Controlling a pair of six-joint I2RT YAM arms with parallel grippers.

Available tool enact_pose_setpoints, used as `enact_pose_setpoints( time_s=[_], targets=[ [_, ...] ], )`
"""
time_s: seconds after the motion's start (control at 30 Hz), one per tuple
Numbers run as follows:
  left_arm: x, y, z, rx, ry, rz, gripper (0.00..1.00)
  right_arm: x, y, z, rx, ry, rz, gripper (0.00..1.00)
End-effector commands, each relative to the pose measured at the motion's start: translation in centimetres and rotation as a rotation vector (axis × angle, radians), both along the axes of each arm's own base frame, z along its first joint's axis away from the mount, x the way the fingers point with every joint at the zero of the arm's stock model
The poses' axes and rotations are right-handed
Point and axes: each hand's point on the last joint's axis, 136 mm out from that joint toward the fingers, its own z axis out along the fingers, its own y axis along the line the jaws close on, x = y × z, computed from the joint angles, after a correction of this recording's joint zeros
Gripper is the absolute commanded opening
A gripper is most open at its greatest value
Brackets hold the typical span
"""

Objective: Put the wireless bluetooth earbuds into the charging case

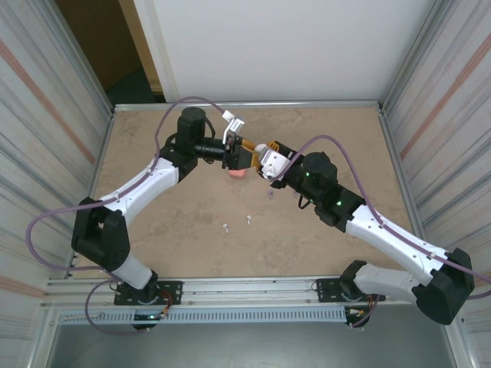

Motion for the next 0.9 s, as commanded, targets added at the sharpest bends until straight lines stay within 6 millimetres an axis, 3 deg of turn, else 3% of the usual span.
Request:
enact_pose_setpoints(
  time_s=[0.0,0.57,0.73,0.87],
  targets=[
    [-0.37,-0.37,0.83,-0.013,-0.020,-0.039,0.52,0.26,-0.48,2.14,0.061,-0.032,-0.023,0.47],
    [-0.27,-0.74,0.90,-0.015,-0.017,-0.041,0.18,0.14,-0.43,1.97,0.071,-0.020,-0.017,0.48],
    [-0.33,-0.62,1.22,-0.020,-0.037,-0.026,0.10,0.07,-0.55,1.76,0.070,0.003,-0.014,0.53],
    [-0.13,-0.42,1.45,-0.024,-0.062,0.002,0.01,0.01,-0.92,1.71,0.086,0.024,-0.021,0.63]
  ],
)
